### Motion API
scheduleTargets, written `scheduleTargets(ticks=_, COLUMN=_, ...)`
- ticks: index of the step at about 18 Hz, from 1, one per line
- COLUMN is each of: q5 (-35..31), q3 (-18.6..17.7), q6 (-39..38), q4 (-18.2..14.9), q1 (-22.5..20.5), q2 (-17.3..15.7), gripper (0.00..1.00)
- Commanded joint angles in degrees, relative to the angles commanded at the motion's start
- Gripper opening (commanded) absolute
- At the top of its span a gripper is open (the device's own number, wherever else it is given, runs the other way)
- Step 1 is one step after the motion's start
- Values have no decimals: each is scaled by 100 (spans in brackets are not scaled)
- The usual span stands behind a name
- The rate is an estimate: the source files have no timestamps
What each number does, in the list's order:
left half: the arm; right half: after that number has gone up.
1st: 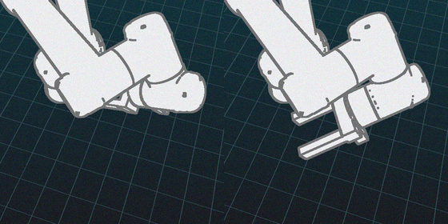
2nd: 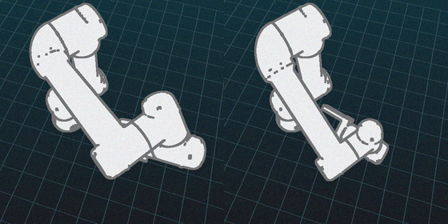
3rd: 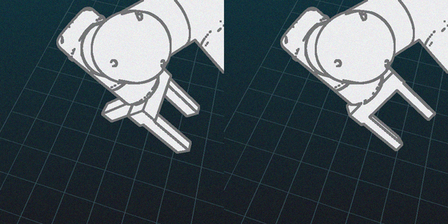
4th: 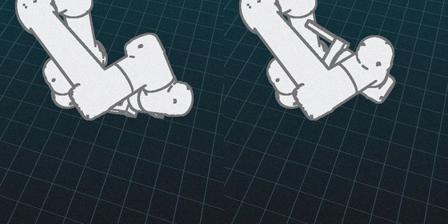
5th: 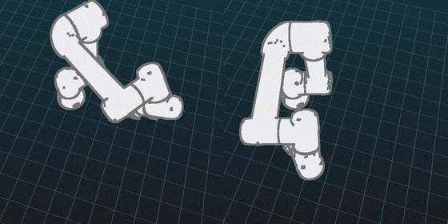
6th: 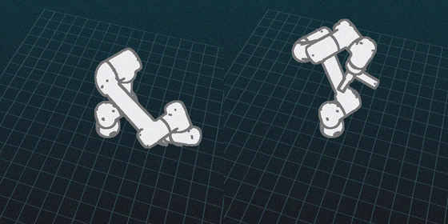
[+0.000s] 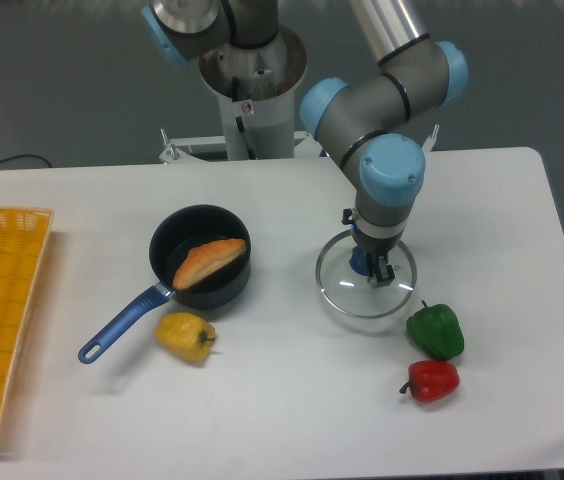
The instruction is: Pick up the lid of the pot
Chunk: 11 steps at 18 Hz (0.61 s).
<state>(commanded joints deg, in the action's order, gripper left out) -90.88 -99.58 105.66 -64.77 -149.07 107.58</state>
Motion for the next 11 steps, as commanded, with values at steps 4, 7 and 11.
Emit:
scheduleTargets(ticks=4, q5=18, q3=307, q6=-458, q4=-395, q1=185, q2=-9, gripper=39)
scheduleTargets(ticks=7, q5=36, q3=414, q6=-757, q4=-466, q1=291, q2=-9, gripper=39)
scheduleTargets(ticks=11, q5=44, q3=414, q6=-985, q4=-422, q1=396, q2=17, gripper=39)
